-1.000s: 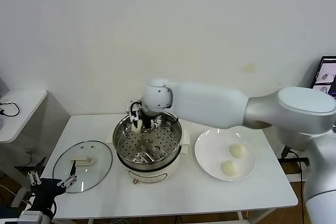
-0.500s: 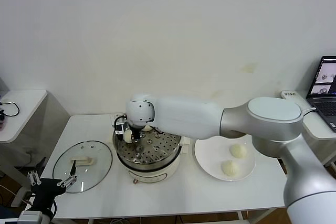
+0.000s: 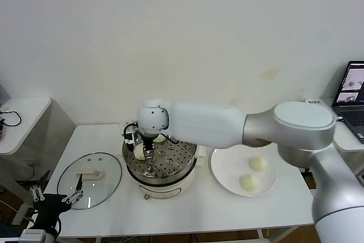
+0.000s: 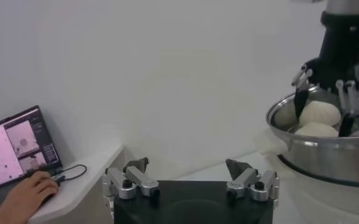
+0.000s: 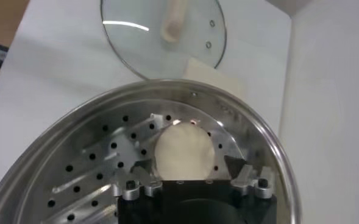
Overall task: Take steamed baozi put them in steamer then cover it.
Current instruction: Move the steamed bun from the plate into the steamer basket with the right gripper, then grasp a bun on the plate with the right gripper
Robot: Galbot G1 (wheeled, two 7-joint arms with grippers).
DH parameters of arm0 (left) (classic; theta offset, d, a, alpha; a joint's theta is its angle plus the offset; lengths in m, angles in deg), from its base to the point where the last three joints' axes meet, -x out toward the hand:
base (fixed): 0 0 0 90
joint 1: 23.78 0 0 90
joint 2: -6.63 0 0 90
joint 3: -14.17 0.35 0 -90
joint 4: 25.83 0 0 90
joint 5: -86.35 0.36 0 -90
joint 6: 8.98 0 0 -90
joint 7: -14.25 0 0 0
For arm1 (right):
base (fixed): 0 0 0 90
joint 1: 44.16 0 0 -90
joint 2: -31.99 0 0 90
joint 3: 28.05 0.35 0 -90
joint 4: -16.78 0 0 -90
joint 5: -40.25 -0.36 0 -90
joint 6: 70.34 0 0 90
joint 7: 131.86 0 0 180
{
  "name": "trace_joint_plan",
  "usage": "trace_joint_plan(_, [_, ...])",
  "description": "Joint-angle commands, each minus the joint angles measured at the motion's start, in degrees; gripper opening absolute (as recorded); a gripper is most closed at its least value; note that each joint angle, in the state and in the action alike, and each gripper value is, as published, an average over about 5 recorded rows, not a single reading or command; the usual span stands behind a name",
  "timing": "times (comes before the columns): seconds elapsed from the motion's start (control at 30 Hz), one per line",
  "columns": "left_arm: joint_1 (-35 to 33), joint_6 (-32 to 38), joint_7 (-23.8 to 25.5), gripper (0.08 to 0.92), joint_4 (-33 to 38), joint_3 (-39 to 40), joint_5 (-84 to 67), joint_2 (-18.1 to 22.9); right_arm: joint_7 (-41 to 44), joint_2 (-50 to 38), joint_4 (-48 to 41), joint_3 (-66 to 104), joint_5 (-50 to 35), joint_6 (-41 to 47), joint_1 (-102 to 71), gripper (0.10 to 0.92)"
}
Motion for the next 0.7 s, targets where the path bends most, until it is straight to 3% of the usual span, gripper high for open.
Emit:
trace_joint_plan(0.03, [0.02,-0.1,0.04,0.823,-0.1,-0.09,-0.09,-0.28,5.79,-6.79,4.7,0.35,-0.22,-0.85,5.88,0.822])
trace_joint_plan(0.33, [0.42,-0.29,0.15,0.823,-0.99,-0.36,-0.51,-1.46,14.13,-25.17,16.11,-0.63,2.84,-8.21,9.58,0.823])
trace_joint_plan(0.7, [1.11,-0.44,0.3,0.823,-2.34,0.49,-0.34,-2.48,18.79,-49.37,23.81,0.53,15.95,-16.51,2.25,0.823])
